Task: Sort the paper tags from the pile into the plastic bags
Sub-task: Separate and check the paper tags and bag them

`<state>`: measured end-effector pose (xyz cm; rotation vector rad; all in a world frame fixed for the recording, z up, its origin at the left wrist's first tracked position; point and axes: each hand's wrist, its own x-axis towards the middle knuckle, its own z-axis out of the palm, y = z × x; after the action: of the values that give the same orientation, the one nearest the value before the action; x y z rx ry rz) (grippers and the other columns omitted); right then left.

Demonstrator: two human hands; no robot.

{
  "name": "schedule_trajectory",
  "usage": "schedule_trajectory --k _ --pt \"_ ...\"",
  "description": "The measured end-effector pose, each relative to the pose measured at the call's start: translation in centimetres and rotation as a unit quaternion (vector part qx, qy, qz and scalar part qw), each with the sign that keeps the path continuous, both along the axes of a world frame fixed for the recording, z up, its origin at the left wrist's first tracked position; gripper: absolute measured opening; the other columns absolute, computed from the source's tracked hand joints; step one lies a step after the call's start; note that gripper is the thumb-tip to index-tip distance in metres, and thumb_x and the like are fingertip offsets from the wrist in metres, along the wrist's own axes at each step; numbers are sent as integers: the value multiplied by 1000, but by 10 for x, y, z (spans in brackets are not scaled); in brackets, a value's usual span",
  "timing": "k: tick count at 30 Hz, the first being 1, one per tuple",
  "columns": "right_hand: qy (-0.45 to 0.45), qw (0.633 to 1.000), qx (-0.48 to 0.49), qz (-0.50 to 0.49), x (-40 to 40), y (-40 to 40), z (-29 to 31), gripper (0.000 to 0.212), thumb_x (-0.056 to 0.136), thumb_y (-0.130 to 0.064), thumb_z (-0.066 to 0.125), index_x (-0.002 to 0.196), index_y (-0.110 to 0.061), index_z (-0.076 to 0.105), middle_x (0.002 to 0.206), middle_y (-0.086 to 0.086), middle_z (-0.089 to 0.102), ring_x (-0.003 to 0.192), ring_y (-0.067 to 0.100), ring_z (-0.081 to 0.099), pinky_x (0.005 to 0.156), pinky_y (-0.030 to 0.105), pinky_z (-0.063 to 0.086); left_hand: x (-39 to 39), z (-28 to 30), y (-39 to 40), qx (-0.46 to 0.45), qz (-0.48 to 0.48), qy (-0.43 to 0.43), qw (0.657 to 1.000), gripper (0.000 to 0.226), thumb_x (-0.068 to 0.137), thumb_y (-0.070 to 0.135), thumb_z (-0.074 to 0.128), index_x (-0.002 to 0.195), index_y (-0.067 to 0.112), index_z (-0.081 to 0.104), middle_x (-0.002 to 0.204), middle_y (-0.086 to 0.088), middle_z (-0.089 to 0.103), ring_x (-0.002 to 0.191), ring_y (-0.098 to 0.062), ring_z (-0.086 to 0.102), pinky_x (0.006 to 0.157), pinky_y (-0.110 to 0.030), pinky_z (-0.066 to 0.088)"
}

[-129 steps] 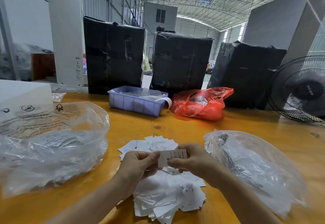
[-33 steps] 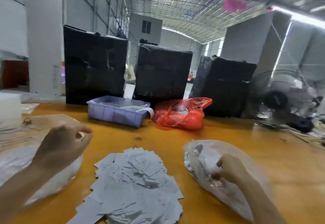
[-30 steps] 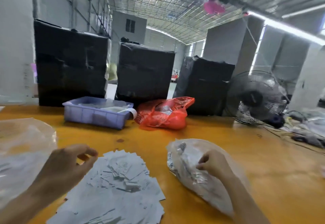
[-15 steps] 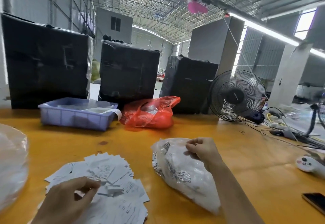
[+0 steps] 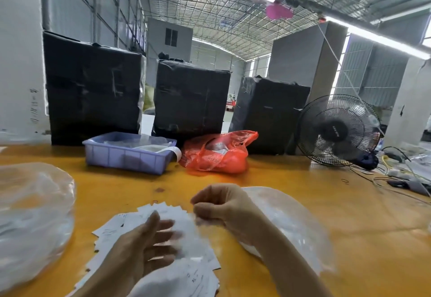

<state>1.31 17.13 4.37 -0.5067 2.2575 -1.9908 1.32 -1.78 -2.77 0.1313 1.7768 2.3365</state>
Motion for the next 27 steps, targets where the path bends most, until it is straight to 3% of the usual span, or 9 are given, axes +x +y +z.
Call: schedule_trajectory --k 3,5,8,11,14,16,20,24,27 --pt "33 998 59 17 -2 -29 -20 19 80 7 68 81 -12 65 67 3 62 56 7 58 60 19 50 4 2 -5 -40 -59 24 997 64 47 56 86 93 14 76 97 -14 73 87 -33 71 70 -42 59" --pt "54 995 82 -5 -5 -37 -30 25 78 9 68 81 -16 63 69 1 63 58 9 58 63 22 50 6 -1 -10 -93 -44 23 994 58 32 30 98 83 13 78 88 -21 72 73 -32 71 61 -33 59" --pt "70 992 90 -60 -8 -39 -38 28 74 6 71 85 -18 64 75 0 65 65 16 61 71 31 53 1 -7 -15 -107 -11 -7 994 38 47 -7 89 80 -6 71 78 -30 69 53 -28 64 48 -26 54" --pt "57 994 53 -74 -11 -43 -45 25 75 7 71 91 -11 63 76 6 65 65 17 63 68 29 54 -3 -8 -18 -111 14 -4 994 12 71 -6 75 80 -10 69 73 -30 68 45 -25 61 42 -24 50" --pt "87 989 62 -106 -13 -47 -53 16 79 1 69 88 -11 62 70 5 64 58 12 64 61 23 51 -6 -11 -19 -109 48 2 993 12 77 3 72 72 -7 71 68 -29 67 42 -22 58 39 -21 46" --pt "145 966 145 -158 -17 -47 -61 7 85 -9 66 92 -10 65 78 6 67 66 15 67 67 26 52 -10 -13 -20 -93 97 5 991 16 79 6 71 68 -6 70 65 -23 69 42 -20 61 39 -19 48" --pt "198 879 425 -80 -23 -46 -86 46 87 -33 65 128 -16 54 132 4 53 123 18 46 99 24 35 -21 -14 -31 -40 176 0 983 13 79 0 70 78 -11 63 68 -16 72 49 -19 67 42 -17 50" --pt "259 866 424 -49 -21 -50 -94 22 89 -24 63 97 -4 68 116 9 61 111 24 49 87 26 39 -30 -19 -43 -29 207 0 978 14 77 -4 70 80 -9 58 66 -15 71 51 -21 69 42 -18 51" --pt "282 855 431 -63 -22 -47 -93 19 92 -14 55 99 -2 69 112 11 64 106 25 52 86 31 41 -36 -25 -48 -42 221 1 974 12 76 -6 70 82 -7 60 73 -20 71 54 -24 67 43 -17 51"
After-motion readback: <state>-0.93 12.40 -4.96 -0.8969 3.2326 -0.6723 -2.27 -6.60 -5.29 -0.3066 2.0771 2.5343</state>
